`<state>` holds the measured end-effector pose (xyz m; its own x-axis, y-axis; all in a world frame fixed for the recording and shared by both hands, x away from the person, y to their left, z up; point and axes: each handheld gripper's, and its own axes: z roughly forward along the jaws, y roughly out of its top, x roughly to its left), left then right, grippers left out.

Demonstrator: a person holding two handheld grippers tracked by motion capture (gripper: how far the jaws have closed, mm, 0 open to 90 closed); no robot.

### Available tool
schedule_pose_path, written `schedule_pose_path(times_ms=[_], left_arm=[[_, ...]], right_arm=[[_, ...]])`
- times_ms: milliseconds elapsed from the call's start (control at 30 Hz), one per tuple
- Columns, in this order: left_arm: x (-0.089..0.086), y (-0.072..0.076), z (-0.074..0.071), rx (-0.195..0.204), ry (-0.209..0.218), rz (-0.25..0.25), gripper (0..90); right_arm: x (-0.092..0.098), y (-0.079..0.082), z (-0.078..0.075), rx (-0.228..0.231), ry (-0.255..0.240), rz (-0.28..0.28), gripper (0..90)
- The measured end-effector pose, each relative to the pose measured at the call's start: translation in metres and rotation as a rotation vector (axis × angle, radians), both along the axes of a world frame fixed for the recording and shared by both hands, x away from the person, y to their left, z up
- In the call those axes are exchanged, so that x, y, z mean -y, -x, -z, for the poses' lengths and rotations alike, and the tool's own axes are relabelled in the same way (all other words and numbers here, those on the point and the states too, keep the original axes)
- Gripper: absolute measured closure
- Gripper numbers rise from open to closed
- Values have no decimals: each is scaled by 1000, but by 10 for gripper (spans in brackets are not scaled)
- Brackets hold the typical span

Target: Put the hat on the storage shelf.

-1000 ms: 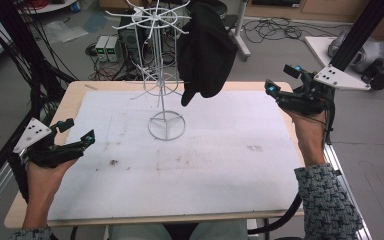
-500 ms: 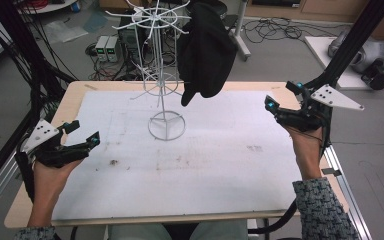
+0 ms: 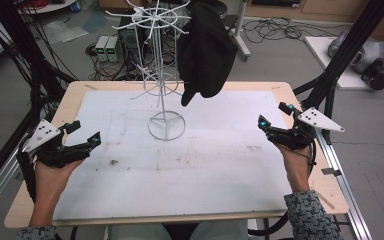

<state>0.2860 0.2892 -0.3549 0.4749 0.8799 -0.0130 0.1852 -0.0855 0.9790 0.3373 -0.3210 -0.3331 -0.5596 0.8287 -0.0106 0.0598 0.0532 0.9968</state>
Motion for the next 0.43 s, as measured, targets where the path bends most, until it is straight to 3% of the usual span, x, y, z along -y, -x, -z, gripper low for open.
schedule_pose_path(times_ms=[133,433], left_arm=[[0,0,0,1,-1,0,196],[0,1,-2,9,2,1,196]], right_arm=[[-2,-1,8,-50,9,6,113],[-3,3,6,-29,-1,4,113]])
